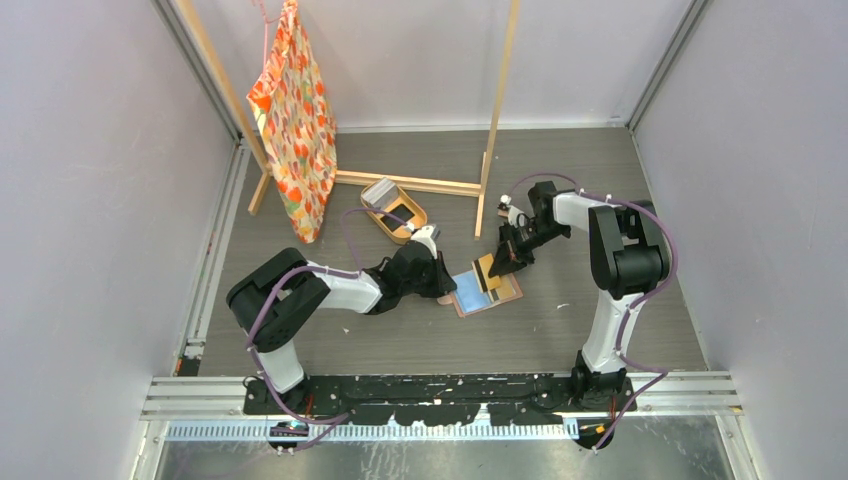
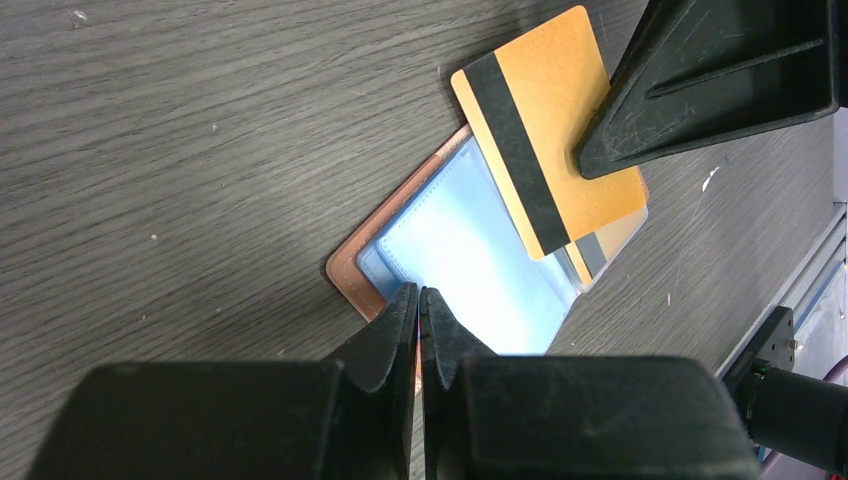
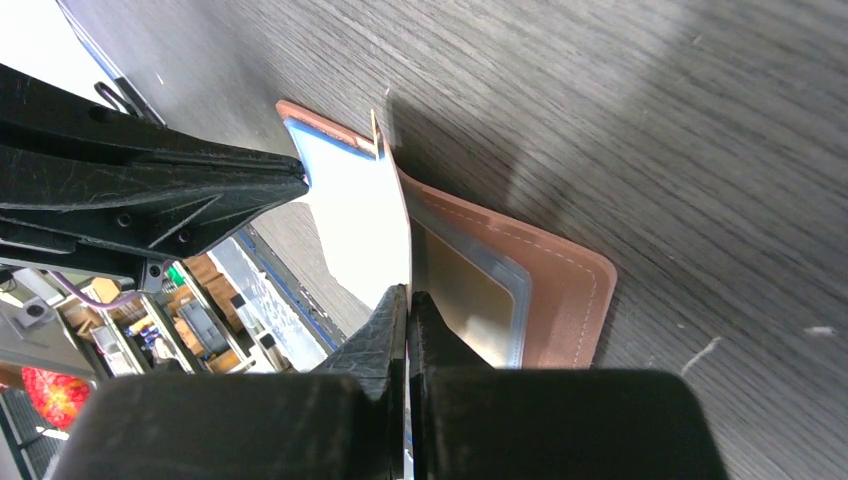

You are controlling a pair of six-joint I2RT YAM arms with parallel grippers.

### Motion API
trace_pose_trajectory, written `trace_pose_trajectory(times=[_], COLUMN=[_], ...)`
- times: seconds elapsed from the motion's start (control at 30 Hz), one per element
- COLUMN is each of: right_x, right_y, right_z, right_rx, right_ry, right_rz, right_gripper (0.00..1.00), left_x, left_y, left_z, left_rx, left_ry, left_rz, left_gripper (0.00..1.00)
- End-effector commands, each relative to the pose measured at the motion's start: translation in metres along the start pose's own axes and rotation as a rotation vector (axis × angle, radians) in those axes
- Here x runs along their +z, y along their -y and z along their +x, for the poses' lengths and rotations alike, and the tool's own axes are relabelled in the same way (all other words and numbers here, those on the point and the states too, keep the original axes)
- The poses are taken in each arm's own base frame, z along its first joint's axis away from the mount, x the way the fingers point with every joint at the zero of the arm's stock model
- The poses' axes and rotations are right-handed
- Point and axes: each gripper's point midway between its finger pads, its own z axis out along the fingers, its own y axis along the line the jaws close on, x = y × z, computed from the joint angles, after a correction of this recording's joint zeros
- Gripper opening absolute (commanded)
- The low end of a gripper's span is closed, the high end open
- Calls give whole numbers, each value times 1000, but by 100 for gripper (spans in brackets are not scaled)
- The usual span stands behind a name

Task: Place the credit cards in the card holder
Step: Insert the credit card into the card holder.

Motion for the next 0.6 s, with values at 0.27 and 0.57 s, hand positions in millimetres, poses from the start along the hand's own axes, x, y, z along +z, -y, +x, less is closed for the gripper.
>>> trace_pose_trajectory(times=[0.27, 0.57], right_x=[0, -3], right_y=[12, 14], right_z=[-5, -21], right_rx=[-26, -68], right_ry=[5, 102], right_rz=[78, 119], right_gripper=[2, 2], left_x=[0, 1], left_y=[2, 2], left_z=[2, 3], left_rx=[22, 22], left_ry=[-6, -9], left_rz=[8, 9], left_gripper=[6, 6])
